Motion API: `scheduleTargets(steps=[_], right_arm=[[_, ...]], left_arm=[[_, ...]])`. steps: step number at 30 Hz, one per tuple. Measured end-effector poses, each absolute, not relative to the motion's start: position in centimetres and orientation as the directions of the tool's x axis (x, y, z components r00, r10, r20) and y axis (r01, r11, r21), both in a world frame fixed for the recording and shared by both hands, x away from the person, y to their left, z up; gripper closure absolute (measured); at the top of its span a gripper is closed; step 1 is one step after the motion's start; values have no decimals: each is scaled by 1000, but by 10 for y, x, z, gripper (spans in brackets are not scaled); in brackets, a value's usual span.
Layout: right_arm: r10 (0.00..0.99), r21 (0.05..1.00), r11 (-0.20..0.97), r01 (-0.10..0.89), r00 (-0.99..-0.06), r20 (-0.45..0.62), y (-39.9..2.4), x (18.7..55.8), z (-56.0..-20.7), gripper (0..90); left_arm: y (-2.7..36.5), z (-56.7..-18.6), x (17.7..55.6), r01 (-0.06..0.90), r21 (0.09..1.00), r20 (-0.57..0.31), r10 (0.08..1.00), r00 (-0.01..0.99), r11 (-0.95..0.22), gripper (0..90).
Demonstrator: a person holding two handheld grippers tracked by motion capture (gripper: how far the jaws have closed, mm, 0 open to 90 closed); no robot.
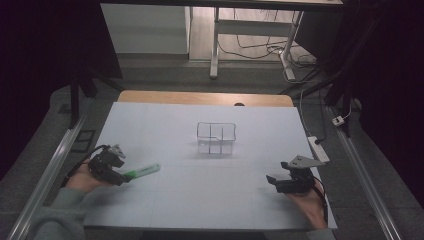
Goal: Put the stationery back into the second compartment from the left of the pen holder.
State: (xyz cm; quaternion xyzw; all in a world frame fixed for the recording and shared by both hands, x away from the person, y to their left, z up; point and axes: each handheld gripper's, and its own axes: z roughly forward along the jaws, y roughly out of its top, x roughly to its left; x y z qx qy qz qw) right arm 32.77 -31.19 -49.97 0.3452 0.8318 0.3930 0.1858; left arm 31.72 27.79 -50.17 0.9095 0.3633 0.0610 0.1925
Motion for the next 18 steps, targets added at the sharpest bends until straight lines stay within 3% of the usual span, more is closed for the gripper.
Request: scheduleTargets(steps=[9, 18], right_arm=[[718, 782, 452, 430, -696, -32, -312, 328, -501, 193], [714, 783, 453, 426, -699, -33, -312, 327, -500, 193]], left_arm=[[266, -509, 329, 581, 325, -31, 605, 795, -746, 362], [261, -514, 332, 513, 281, -25, 528, 849, -811, 612]])
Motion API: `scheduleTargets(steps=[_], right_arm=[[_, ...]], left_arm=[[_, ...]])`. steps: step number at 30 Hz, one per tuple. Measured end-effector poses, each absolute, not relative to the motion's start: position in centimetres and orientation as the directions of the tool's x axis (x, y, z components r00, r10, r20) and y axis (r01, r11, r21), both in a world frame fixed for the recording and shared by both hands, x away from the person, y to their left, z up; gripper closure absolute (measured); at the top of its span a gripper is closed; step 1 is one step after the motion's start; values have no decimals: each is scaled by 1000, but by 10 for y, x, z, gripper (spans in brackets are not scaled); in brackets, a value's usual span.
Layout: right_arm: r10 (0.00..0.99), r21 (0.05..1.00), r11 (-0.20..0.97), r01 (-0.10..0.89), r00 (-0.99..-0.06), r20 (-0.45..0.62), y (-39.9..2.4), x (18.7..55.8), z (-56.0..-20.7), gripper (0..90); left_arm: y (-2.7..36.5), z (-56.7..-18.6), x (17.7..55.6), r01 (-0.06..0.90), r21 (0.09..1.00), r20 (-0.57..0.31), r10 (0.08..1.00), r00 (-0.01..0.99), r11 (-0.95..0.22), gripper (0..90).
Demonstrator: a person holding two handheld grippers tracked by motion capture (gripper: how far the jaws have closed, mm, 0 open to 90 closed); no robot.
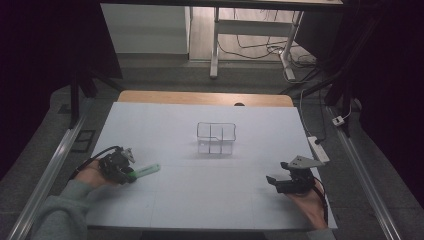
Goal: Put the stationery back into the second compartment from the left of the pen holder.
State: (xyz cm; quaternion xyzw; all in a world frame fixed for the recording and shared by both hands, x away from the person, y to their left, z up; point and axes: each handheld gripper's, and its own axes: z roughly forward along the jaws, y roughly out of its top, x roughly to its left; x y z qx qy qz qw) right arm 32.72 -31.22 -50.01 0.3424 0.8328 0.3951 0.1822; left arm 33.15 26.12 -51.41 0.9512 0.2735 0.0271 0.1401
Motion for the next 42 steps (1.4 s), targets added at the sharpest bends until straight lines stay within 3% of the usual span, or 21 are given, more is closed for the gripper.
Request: scheduleTargets(steps=[4, 14, 31, 42], right_arm=[[713, 781, 456, 427, -701, -33, -312, 327, -500, 193], [714, 781, 456, 427, -699, -35, -312, 327, -500, 192], [717, 781, 453, 431, -696, -31, -312, 327, -500, 192], [717, 787, 447, 426, -697, -30, -311, 326, -499, 192]], left_arm=[[262, -514, 331, 499, 287, -29, 513, 858, -818, 661], [262, -514, 331, 500, 294, -28, 515, 856, -815, 668], [262, -483, 306, 517, 494, -19, 586, 810, -699, 668], [242, -462, 309, 490, 568, -10, 590, 808, -661, 668]])
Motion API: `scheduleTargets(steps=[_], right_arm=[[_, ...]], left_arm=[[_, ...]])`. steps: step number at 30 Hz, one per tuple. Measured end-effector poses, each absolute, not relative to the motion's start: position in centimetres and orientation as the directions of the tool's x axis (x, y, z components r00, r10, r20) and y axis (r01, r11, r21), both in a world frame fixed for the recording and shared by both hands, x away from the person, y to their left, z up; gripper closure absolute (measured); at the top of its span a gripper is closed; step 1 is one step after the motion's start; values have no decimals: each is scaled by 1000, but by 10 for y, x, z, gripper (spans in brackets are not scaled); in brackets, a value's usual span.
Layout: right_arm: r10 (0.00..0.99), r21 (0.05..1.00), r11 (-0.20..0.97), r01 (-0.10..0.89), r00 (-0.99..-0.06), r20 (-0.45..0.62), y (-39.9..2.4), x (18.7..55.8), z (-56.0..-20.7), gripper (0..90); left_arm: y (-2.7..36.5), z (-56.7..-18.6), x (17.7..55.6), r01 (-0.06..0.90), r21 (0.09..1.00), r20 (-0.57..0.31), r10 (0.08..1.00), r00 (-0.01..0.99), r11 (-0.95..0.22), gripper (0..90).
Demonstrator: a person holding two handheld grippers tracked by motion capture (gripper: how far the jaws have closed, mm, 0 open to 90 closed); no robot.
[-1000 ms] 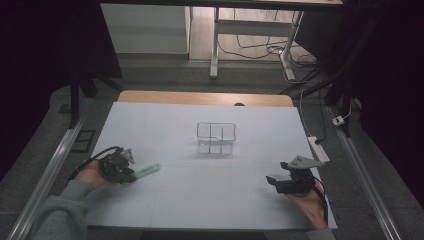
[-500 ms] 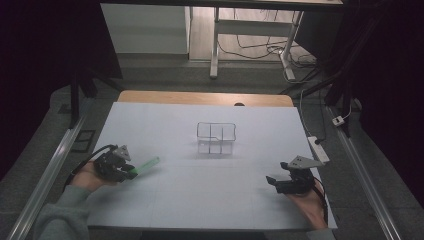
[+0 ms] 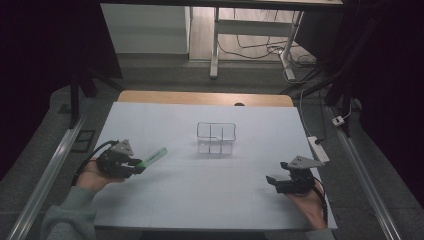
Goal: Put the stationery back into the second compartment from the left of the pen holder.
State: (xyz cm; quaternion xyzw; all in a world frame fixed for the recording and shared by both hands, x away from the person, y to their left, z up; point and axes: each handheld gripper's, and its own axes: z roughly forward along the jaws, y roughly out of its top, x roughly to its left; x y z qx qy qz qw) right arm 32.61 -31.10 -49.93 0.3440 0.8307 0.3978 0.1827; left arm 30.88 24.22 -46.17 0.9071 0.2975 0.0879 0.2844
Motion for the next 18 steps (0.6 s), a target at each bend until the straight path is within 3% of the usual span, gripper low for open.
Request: scheduleTargets(steps=[18], right_arm=[[720, 793, 443, 417, -693, -38, -307, 324, -496, 193]], left_arm=[[187, -445, 319, 391, 615, 20, 509, 861, -685, 667]])
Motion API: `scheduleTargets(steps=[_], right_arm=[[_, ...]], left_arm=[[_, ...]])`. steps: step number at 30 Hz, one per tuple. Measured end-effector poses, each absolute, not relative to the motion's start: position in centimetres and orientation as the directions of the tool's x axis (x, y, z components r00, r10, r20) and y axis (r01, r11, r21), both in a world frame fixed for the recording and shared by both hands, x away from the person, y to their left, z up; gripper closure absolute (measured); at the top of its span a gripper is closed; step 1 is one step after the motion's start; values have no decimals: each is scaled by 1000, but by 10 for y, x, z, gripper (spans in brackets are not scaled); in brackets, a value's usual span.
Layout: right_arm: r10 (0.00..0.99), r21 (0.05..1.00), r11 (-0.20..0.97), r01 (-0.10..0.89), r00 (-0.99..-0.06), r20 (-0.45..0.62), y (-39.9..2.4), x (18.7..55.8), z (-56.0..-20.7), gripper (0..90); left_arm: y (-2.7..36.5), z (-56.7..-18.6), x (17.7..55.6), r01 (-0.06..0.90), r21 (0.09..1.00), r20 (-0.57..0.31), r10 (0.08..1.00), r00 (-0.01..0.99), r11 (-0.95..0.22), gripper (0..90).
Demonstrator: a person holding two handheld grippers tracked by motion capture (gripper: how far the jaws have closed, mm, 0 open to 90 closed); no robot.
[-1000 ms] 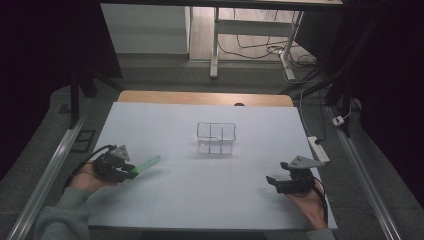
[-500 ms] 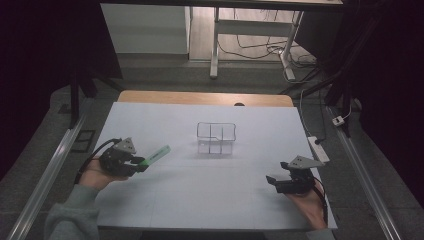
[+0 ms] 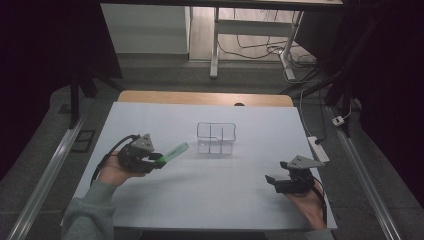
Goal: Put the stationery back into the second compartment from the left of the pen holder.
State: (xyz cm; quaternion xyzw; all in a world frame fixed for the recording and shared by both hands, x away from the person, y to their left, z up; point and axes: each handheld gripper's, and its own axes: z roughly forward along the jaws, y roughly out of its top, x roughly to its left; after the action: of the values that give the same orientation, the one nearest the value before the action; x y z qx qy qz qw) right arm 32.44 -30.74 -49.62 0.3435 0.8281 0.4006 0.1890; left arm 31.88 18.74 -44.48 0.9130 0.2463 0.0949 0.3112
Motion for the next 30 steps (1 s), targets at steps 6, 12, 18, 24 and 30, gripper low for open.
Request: scheduleTargets(steps=[6, 12, 18, 24, 30], right_arm=[[715, 791, 450, 414, -697, -42, -303, 324, -496, 195], [707, 788, 461, 409, -706, -48, -298, 325, -498, 197], [689, 780, 483, 398, -723, -57, -290, 324, -499, 198], [691, 784, 477, 398, -720, -56, -288, 323, -499, 198], [685, 782, 483, 395, -726, -56, -282, 323, -499, 204]], left_arm=[[170, -448, 319, 361, 624, 24, 478, 878, -693, 667], [160, -447, 317, 343, 628, 32, 464, 885, -698, 667], [148, -449, 318, 324, 627, 36, 442, 897, -709, 667], [138, -454, 319, 312, 618, 38, 424, 905, -721, 667], [136, -455, 318, 309, 618, 48, 427, 903, -723, 667]])
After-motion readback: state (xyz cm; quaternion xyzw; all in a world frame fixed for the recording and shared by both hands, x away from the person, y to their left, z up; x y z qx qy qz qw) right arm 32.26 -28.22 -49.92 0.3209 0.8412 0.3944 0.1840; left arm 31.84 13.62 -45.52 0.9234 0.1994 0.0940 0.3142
